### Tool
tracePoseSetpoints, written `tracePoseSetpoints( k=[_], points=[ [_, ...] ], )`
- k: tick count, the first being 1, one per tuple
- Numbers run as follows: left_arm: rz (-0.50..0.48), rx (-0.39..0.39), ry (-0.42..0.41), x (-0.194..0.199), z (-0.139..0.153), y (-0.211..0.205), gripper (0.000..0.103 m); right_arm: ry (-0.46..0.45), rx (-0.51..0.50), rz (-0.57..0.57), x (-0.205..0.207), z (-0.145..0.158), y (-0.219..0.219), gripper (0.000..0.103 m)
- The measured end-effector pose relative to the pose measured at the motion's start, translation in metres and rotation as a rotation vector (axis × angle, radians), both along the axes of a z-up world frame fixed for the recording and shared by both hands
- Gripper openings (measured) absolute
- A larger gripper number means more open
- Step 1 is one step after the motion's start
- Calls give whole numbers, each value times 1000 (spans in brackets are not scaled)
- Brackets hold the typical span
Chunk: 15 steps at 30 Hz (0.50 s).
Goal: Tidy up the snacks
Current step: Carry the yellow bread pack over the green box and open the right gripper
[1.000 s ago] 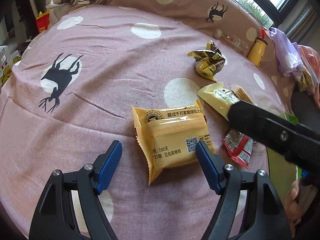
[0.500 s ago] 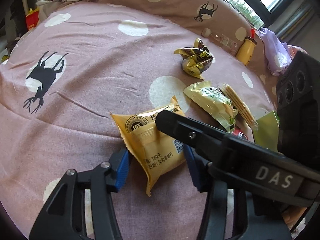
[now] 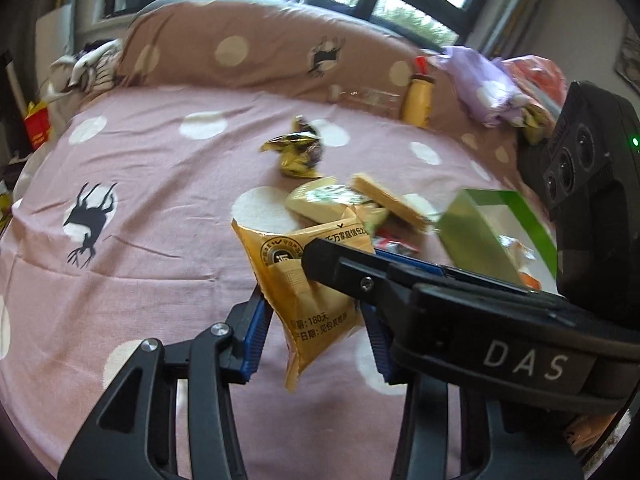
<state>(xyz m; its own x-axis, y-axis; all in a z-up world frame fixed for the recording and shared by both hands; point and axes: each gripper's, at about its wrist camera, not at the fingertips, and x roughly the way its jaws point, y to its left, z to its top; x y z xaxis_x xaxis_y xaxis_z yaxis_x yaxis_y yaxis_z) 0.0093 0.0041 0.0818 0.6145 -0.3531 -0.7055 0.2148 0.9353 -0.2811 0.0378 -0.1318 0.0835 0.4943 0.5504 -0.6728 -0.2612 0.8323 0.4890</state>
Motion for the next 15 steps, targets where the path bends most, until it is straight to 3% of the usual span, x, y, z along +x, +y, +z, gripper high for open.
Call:
tracePoseSetpoints(
  k=[5, 15],
  points=[
    [-119, -17, -43, -20, 11, -30, 44, -42, -38, -113, -35, 16, -30, 50],
    [-235, -24, -152, -39, 43, -95, 44, -158, -56, -264, -72, 54, -92, 50]
  ],
)
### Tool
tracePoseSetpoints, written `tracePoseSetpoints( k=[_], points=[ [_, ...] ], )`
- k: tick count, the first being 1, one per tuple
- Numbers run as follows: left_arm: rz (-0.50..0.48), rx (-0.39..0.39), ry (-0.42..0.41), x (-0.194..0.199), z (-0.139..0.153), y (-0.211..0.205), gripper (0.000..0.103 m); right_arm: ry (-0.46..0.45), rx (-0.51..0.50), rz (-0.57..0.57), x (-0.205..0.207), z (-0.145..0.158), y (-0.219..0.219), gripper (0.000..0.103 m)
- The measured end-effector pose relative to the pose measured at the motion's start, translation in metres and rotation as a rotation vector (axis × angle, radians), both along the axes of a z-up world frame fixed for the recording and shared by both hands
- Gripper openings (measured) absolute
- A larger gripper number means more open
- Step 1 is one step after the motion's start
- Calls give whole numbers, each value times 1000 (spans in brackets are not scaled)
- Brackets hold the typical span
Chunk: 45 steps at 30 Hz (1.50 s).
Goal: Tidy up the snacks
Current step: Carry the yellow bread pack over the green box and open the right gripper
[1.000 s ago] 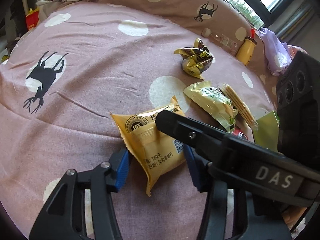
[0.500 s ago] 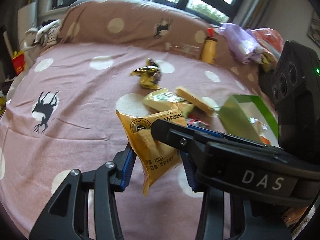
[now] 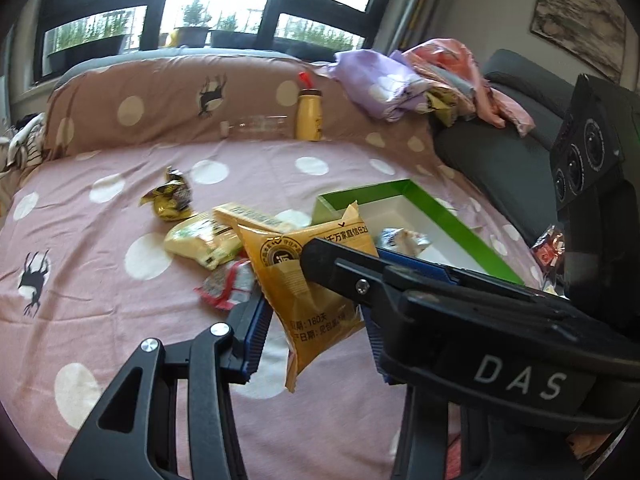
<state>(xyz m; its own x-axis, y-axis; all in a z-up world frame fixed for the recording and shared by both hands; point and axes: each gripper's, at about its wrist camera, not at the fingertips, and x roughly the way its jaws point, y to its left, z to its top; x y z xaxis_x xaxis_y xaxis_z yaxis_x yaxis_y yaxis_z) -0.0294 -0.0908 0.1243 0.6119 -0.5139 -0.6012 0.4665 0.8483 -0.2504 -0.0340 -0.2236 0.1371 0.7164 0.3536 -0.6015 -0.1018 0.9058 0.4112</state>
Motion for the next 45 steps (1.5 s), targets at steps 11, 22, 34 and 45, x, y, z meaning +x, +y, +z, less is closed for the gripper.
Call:
tracePoseSetpoints(
  k=[11, 22, 34, 45],
  points=[
    [-138, 8, 11, 14, -1, -80, 43, 4, 53, -186, -4, -3, -81, 50],
    [-228, 2, 123, 29, -23, -134, 44, 123, 90, -333, 2, -27, -132, 50],
    [-274, -4, 233, 36, -43, -160, 44, 220, 76, -430, 3, -46, -156, 50],
    [-270, -20, 233, 33, -46, -158, 46, 241, 55, -462, 4, -49, -159, 52]
  ],
)
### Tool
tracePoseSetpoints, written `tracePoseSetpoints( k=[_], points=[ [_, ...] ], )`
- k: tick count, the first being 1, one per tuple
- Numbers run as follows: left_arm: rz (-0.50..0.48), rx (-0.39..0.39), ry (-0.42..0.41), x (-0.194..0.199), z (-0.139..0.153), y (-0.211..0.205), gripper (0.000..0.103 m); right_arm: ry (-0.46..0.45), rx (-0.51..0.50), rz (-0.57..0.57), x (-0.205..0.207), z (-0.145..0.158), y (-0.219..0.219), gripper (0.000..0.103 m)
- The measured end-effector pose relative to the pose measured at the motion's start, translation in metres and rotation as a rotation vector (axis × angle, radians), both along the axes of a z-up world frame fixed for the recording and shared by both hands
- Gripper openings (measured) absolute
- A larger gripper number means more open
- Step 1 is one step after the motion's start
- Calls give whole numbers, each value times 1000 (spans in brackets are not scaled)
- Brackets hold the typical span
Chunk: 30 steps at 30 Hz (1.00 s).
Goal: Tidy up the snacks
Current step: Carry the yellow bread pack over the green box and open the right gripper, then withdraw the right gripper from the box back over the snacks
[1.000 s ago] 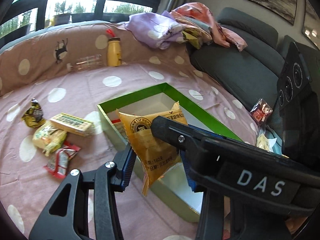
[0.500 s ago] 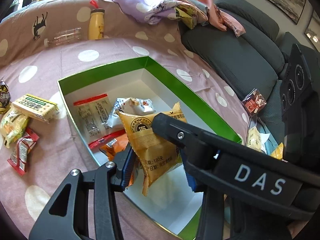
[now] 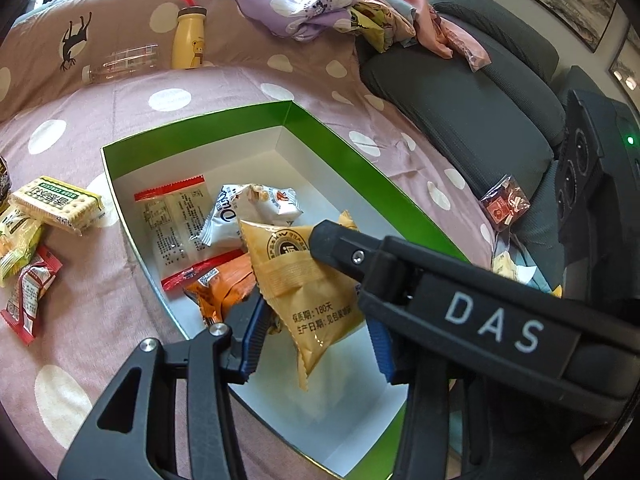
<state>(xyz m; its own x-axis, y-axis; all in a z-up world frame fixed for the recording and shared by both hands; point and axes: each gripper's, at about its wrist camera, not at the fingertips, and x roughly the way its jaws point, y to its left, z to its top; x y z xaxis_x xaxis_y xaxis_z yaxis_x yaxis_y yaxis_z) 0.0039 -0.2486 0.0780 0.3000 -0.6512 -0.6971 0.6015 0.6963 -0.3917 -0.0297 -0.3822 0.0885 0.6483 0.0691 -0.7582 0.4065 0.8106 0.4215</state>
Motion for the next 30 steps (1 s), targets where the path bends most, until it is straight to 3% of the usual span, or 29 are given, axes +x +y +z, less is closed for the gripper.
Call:
tracePoseSetpoints(
  k=[9, 13, 18, 20, 23, 30],
  points=[
    [75, 0, -88, -9, 21, 38, 60, -61, -35, -44, -7, 11, -3, 53],
    [146, 32, -123, -9, 30, 69, 68, -108, -57, -35, -7, 19, 3, 65],
    [249, 66, -156, -11, 38, 119, 78, -167, -101, 23, -4, 29, 25, 68],
    [297, 74, -156, -11, 40, 139, 80, -197, -122, 59, -2, 34, 38, 76],
    [398, 88, -157, -13, 36, 171, 90, -234, -147, 121, 2, 37, 58, 81],
    [597, 118, -99, -10, 4, 234, 90, -252, -180, 267, 18, 29, 111, 84]
  ],
)
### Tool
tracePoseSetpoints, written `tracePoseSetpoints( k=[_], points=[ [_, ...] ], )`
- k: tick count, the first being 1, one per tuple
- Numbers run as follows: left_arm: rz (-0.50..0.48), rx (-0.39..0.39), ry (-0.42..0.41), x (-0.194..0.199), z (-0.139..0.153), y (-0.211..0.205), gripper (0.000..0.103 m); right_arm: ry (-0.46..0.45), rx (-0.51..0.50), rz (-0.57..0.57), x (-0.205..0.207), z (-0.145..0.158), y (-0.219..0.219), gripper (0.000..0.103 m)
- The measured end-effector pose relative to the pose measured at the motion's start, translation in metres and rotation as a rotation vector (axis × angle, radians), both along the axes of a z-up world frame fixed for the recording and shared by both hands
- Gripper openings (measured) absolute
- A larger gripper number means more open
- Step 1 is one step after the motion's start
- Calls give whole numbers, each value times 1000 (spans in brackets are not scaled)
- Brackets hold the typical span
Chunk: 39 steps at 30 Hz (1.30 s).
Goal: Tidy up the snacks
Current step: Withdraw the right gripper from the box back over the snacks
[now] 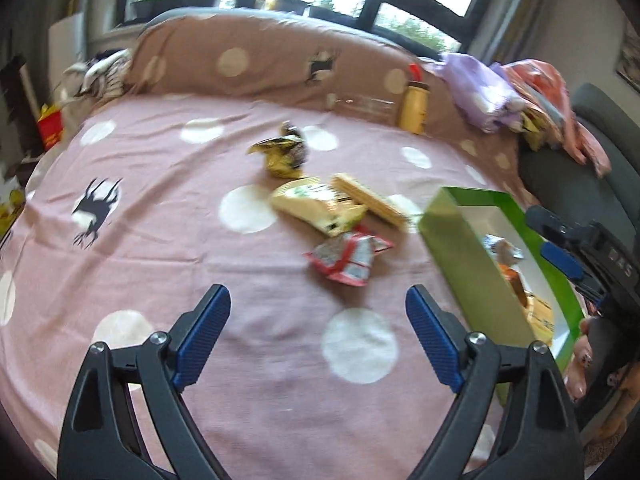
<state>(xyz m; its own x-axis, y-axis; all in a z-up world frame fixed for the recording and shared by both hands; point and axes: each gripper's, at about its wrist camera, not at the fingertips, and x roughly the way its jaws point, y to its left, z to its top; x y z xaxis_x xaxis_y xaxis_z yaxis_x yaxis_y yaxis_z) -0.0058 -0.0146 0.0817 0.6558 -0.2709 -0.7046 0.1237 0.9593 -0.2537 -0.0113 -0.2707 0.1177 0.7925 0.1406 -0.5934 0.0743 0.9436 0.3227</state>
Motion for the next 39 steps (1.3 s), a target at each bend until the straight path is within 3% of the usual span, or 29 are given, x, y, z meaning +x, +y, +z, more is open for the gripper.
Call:
tracePoseSetpoints(
  k=[6, 11, 21, 39],
  points=[
    [122, 20, 24, 13, -11, 32, 90, 28, -81, 93, 10, -13, 47, 84],
    [173, 22, 58, 16, -19, 45, 90, 98, -64, 154, 23, -33, 70, 84],
    [187, 18, 69, 16, -19, 49, 90, 176, -112, 179, 28, -53, 91, 84],
    [187, 41, 99, 20, -26, 47, 90, 205, -115, 145, 31, -56, 86, 84]
  ],
)
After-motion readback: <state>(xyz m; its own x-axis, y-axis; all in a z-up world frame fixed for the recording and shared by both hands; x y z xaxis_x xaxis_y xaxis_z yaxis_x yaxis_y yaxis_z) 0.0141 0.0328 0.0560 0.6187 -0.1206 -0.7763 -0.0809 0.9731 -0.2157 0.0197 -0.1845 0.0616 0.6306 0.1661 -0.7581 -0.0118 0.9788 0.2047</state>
